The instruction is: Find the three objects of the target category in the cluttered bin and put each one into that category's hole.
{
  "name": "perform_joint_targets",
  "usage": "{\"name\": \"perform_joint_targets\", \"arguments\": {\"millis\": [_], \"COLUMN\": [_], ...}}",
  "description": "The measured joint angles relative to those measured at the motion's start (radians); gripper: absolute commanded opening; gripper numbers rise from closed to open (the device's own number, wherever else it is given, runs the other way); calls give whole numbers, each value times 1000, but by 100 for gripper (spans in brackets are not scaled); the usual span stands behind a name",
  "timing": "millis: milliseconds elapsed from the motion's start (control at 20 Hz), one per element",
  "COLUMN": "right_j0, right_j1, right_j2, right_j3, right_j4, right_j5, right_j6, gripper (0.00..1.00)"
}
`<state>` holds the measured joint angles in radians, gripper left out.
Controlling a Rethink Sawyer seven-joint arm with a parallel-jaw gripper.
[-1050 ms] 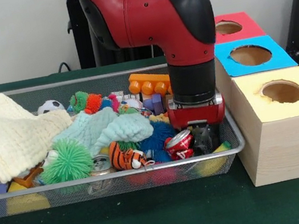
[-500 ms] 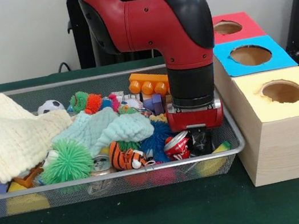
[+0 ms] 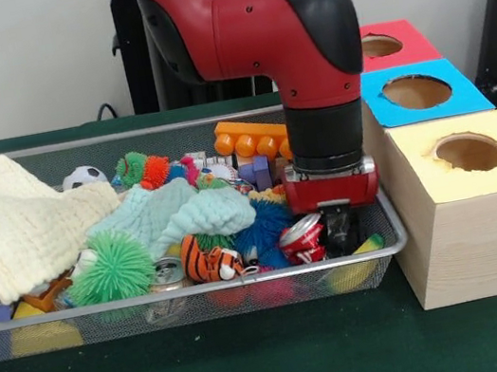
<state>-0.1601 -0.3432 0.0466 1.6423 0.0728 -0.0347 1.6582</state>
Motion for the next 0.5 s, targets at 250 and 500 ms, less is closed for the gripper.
{"name": "perform_joint_targets", "arguments": {"millis": [250, 500], "right_j0": [20, 21], "right_j1": [-59, -130], "right_j2": [-4, -4], "right_j3": [3, 4], "right_j4": [10, 17], "right_j5": [96, 215], "right_j6": [0, 0], "gripper": [0, 0]}}
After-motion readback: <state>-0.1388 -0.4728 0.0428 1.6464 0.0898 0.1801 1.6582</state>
